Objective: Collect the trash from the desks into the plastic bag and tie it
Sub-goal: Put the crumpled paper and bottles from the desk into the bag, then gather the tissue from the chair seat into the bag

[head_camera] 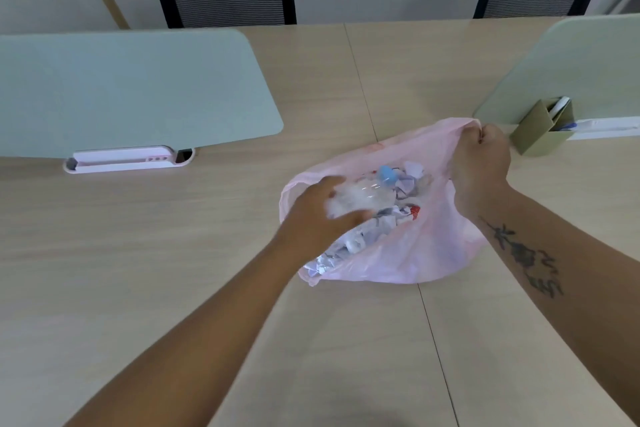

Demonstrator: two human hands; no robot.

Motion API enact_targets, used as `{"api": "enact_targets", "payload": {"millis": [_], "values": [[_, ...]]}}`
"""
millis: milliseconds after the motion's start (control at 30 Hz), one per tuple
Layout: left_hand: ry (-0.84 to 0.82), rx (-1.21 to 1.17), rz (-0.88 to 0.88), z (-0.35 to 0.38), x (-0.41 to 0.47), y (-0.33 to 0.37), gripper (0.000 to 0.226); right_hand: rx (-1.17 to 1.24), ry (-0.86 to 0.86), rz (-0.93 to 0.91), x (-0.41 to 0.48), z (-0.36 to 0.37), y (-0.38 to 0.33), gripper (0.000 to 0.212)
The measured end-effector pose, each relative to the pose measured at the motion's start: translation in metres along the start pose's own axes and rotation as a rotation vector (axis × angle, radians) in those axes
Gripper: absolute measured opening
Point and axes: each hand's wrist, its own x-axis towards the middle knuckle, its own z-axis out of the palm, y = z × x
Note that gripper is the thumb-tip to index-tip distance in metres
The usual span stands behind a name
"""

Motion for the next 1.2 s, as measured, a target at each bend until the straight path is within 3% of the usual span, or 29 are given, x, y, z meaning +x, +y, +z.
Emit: {"api": "enact_targets", "payload": {"millis": [100, 200, 300, 367, 500, 567, 633, 733, 867, 1067, 1133, 1200], "values": [[0.112, -0.17, 0.031, 0.026, 0.031, 0.026, 0.062, 0.004, -0.004, -0.012, 0.001, -0.006, 0.001, 0.032], [0.447, 0.19, 0.109, 0.029, 0.043, 0.007, 0.065, -0.008, 0.023, -0.048, 0.004, -0.016, 0.001, 0.026], [0.356, 0.333, -0.173, 0.017, 0.047, -0.04, 0.097, 0.052, 0.06, -0.081, 0.008, -0.025, -0.001, 0.032], [0.269, 0.377, -0.38, 0.013, 0.046, -0.071, 0.102, 0.097, 0.084, -0.098, 0.008, -0.03, -0.002, 0.033], [0.357, -0.155, -0.572, 0.01, 0.051, -0.084, 0.07, 0.191, 0.045, -0.076, 0.006, -0.034, -0.004, 0.029], [0.38, -0.228, -0.609, 0.01, 0.058, -0.083, 0.042, 0.189, 0.027, -0.067, 0.005, -0.036, -0.003, 0.026], [0.396, -0.288, -0.638, 0.007, 0.06, -0.079, 0.036, 0.176, 0.019, -0.056, 0.007, -0.039, 0.0, 0.023], [0.5, -0.266, -0.59, -0.015, 0.065, -0.056, 0.044, 0.098, 0.011, -0.074, 0.015, -0.044, 0.003, 0.027], [0.633, -0.051, -0.338, -0.079, 0.08, 0.017, 0.042, -0.065, 0.028, -0.198, 0.043, -0.054, -0.026, 0.035], [0.762, 0.096, -0.015, -0.174, 0.067, 0.129, 0.036, 0.021, 0.193, -0.371, 0.082, -0.072, -0.1, 0.031], [0.755, 0.194, 0.013, -0.178, 0.052, 0.141, 0.036, -0.011, 0.154, -0.406, 0.081, -0.071, -0.1, 0.03], [0.766, 0.257, -0.016, -0.176, 0.037, 0.141, 0.035, -0.078, 0.004, -0.399, 0.075, -0.065, -0.091, 0.029]]}}
